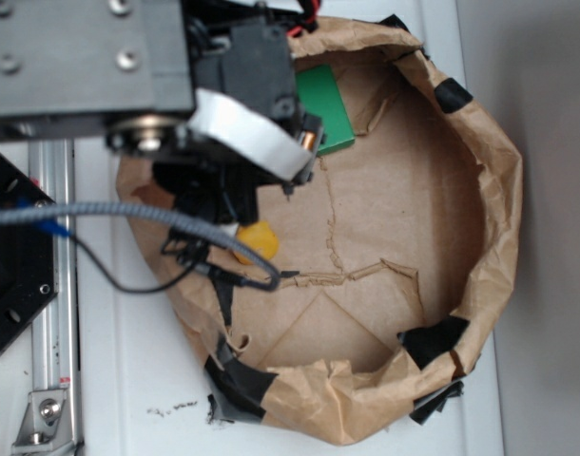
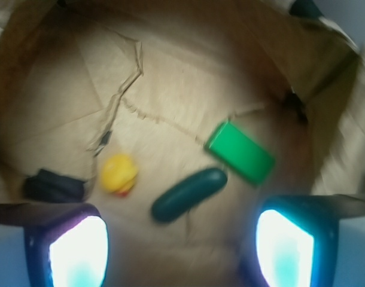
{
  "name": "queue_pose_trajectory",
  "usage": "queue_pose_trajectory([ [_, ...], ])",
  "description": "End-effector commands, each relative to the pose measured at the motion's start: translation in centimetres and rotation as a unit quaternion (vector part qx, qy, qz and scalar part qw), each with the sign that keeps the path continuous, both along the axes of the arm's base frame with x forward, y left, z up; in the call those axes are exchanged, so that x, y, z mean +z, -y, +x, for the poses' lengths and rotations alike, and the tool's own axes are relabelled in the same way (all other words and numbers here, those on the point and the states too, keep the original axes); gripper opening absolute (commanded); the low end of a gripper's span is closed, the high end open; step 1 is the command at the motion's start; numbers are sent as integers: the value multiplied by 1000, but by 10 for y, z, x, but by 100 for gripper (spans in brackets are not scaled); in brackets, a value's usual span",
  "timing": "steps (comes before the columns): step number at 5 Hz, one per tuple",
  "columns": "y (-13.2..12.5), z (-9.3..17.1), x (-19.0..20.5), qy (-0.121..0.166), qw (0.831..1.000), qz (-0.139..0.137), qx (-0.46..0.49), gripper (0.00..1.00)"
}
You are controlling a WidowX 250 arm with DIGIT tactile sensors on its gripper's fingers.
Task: Grab the green block.
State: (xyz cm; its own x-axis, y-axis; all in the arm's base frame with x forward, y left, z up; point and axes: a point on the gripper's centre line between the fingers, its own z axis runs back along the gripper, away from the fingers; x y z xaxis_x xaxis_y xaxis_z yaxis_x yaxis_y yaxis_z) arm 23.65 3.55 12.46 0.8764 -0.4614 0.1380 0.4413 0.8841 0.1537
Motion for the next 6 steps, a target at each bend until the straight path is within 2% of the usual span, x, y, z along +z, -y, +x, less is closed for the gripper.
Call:
queue_pose_trajectory([
  [1,-14,34,-48,53,995,-32,-74,100],
  [2,-17,39,-73,23,992,-32,-117,100],
  [3,-34,43,-72,22,989,-53,-137,100],
  [4,-35,46,-66,18,986,-55,-154,100],
  [6,-30,46,-52,15,985,-27,-172,100],
])
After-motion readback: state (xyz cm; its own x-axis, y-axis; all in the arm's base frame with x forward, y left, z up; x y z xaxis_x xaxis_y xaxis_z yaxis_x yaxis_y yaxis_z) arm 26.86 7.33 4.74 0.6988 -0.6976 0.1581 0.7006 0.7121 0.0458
